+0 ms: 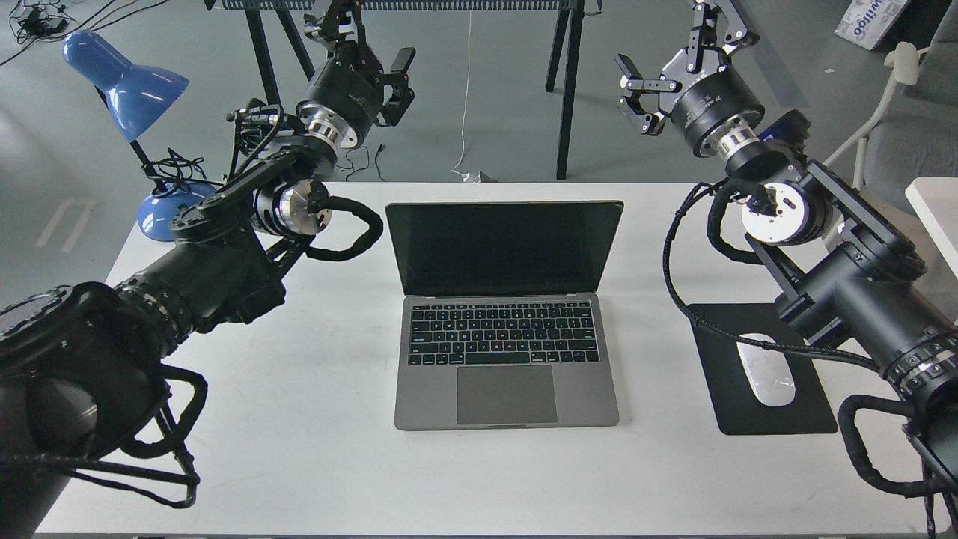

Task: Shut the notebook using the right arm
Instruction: 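Raise the right gripper and swing it over the laptop's screen top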

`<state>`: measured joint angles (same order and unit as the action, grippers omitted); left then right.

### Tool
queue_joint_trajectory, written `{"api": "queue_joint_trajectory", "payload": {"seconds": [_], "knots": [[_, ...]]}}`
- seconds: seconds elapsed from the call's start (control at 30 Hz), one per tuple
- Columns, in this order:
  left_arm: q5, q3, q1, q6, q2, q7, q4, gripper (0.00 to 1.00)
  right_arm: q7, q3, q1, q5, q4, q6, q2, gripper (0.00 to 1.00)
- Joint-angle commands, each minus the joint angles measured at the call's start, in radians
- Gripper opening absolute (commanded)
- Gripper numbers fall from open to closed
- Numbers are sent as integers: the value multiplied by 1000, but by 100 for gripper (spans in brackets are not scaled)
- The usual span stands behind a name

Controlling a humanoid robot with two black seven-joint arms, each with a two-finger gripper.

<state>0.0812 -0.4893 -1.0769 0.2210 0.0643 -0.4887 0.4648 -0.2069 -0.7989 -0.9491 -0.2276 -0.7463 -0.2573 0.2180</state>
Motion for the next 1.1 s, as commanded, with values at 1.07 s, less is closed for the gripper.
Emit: {"api": "queue_joint_trajectory", "payload": {"seconds": [1.07], "knots": [[0,0,0,1,0,0,0,100,3,771,-273,-44,306,-59,-218,100]]}}
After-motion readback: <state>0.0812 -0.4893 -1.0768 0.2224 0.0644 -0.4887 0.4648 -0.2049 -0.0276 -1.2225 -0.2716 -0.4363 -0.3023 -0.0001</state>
